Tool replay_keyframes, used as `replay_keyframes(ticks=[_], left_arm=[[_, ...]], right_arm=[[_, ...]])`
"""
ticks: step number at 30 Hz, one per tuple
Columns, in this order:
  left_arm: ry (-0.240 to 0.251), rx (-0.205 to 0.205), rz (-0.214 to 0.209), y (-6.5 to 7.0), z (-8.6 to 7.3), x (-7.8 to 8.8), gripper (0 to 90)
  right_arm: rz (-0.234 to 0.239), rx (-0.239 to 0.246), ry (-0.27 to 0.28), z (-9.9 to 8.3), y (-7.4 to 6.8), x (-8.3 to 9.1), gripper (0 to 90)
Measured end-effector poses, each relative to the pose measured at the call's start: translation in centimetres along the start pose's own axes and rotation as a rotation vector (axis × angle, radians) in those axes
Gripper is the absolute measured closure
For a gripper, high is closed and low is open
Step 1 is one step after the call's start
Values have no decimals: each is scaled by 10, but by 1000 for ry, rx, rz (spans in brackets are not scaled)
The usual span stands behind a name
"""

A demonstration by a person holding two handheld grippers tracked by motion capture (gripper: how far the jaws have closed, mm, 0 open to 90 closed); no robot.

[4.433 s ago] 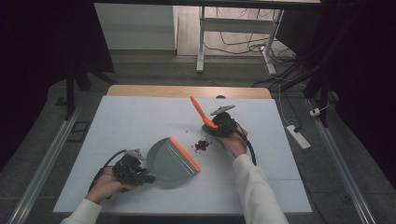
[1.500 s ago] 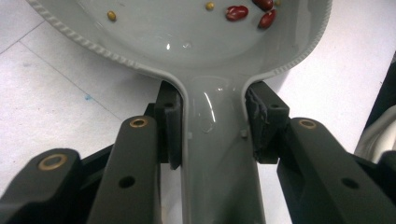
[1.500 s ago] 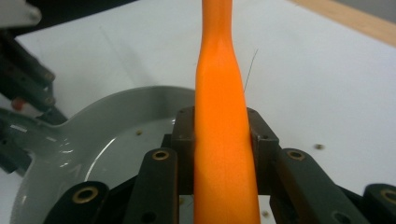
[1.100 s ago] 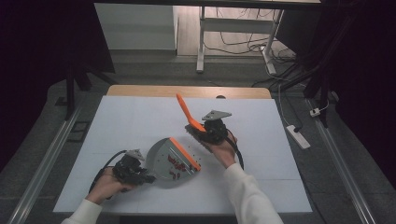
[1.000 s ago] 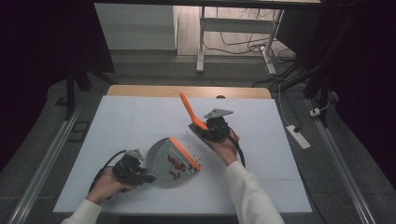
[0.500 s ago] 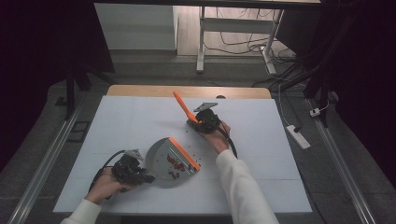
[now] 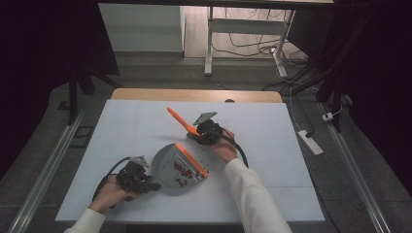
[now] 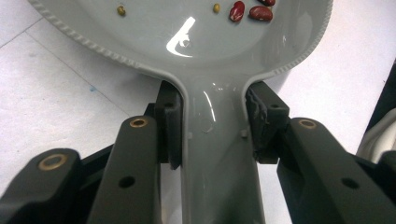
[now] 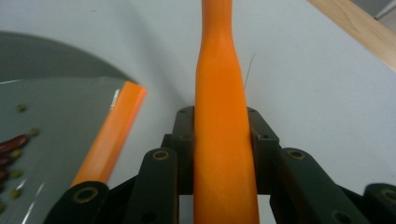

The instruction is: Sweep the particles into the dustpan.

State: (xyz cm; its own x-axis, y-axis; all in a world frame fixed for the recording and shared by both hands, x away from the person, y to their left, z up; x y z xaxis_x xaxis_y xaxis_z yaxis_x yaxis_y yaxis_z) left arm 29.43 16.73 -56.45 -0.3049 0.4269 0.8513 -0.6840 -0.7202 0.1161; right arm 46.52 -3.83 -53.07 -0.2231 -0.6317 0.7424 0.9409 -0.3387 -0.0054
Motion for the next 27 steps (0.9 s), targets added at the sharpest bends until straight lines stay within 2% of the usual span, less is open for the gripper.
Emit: replay_keyframes(ticks=[1, 8, 10, 15, 18, 20, 24, 26, 27], left_arm=[[0, 0, 0, 0, 0, 0, 621], [0, 0, 6, 0, 0, -1, 620], [0, 0, 7, 1, 0, -1, 621], [0, 2, 7, 1, 0, -1, 621], [0, 2, 7, 1, 0, -1, 621], [0, 2, 7, 1, 0, -1, 621], [-1, 3, 7, 1, 1, -1, 621], [-1, 4, 7, 1, 1, -1, 621], [0, 5, 7, 1, 0, -1, 621]], right_arm=[[8, 22, 3, 0, -2, 0, 700], [31, 65, 4, -3, -20, 1, 700], [45, 57, 17, -4, -30, 2, 700], [53, 42, 37, -7, -40, 4, 699], [60, 9, 63, -7, -49, 3, 700], [65, 4, 70, -6, -51, 3, 700], [130, 6, 129, -1, -65, 6, 701], [143, 16, 137, 1, -68, 7, 701], [154, 26, 165, 6, -73, 10, 701]])
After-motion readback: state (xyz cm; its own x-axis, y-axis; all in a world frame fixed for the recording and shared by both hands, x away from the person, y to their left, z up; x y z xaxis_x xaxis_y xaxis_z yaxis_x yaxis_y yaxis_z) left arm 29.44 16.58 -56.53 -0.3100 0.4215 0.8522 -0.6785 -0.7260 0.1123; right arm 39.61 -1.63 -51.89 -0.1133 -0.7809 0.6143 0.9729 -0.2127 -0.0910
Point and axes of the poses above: each handheld gripper's, and its own axes: x roughly backward along the jaws, z roughly out of its top, y roughly to its right, the point moved 5 cm from there along -x, roughly forward along the jaws, and after that the axes turned 13 degrees about z, right-handed, at the moved point
